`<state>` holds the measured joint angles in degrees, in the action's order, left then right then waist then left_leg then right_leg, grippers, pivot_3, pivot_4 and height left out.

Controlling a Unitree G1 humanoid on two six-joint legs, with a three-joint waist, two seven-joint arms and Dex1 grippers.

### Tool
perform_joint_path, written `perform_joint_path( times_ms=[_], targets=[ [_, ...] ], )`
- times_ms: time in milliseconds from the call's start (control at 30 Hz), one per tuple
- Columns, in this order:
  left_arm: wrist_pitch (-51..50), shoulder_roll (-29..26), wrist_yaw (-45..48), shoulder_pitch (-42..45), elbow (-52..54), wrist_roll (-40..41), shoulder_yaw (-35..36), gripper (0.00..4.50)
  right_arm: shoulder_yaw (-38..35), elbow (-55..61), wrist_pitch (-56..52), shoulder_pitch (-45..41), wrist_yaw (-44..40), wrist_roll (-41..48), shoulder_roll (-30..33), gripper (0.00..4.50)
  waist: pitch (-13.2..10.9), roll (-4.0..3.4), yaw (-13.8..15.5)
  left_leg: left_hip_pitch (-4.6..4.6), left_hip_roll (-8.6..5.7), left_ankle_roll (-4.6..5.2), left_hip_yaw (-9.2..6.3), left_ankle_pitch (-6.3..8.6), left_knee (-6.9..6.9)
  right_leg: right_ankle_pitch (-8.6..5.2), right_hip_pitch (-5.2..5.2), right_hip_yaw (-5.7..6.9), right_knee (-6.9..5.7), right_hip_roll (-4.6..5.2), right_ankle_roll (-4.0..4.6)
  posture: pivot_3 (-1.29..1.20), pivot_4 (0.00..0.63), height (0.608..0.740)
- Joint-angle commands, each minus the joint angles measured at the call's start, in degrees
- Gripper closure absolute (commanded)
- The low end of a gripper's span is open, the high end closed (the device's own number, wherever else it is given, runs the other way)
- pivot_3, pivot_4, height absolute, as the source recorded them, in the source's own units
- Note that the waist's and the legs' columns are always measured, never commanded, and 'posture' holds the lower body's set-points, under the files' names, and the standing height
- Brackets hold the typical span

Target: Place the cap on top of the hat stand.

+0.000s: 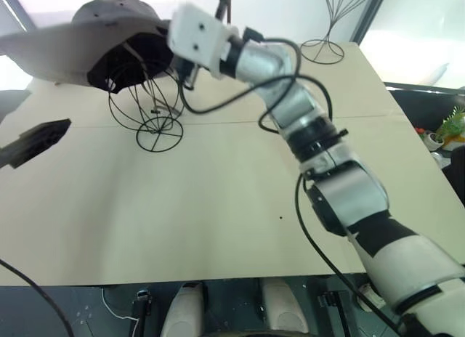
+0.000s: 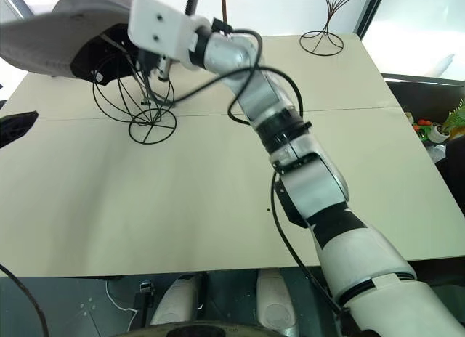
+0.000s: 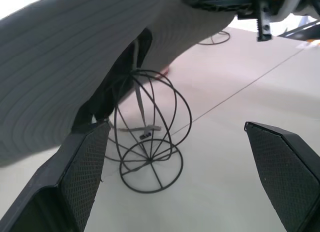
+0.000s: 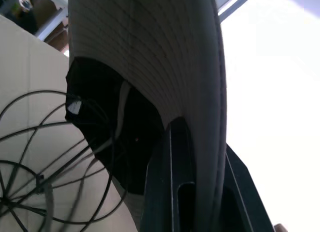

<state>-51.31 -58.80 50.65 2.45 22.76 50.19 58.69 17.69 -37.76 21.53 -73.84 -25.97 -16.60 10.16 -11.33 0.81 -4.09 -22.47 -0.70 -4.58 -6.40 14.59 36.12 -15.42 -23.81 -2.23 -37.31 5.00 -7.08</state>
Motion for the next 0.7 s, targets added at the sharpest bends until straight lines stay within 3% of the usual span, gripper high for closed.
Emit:
perform_joint_path(
  times_ms=[33, 200, 700],
  targets=[
    [-4.07, -2.2, 0.36, -0.3, -1.19, 4.56, 9.59, 0.0, 3.02, 6.27, 11.5, 3.62, 9.3, -9.63, 3.51, 4.47, 0.0, 0.0, -0.06, -0.01, 0.0, 0.0, 0.01, 0.0, 0.0, 0.0, -0.03, 0.0, 0.0, -0.01, 0.0, 0.0, 0.15, 0.74],
    [-7.61, -4.85, 1.58, -2.97, -2.82, 5.32, 15.65, 0.0, 7.42, 4.51, 15.12, 8.15, 15.58, -17.38, 3.83, 4.47, 0.0, 0.01, -0.69, 0.02, 0.16, -0.01, 0.07, -0.01, 0.0, 0.02, -0.08, -0.11, -0.03, -0.21, 0.06, 0.0, 0.15, 0.74],
    [-7.78, -3.65, 1.47, -7.59, -1.91, 5.29, 17.13, 0.0, 18.51, -6.38, 15.09, 10.34, 32.66, -33.22, -0.14, 4.47, 0.05, 0.1, -1.54, 0.08, 0.3, -0.04, 0.06, -0.02, -0.04, 0.01, -0.09, -0.12, -0.11, -0.33, 0.24, 0.0, 0.15, 0.74]
  ],
)
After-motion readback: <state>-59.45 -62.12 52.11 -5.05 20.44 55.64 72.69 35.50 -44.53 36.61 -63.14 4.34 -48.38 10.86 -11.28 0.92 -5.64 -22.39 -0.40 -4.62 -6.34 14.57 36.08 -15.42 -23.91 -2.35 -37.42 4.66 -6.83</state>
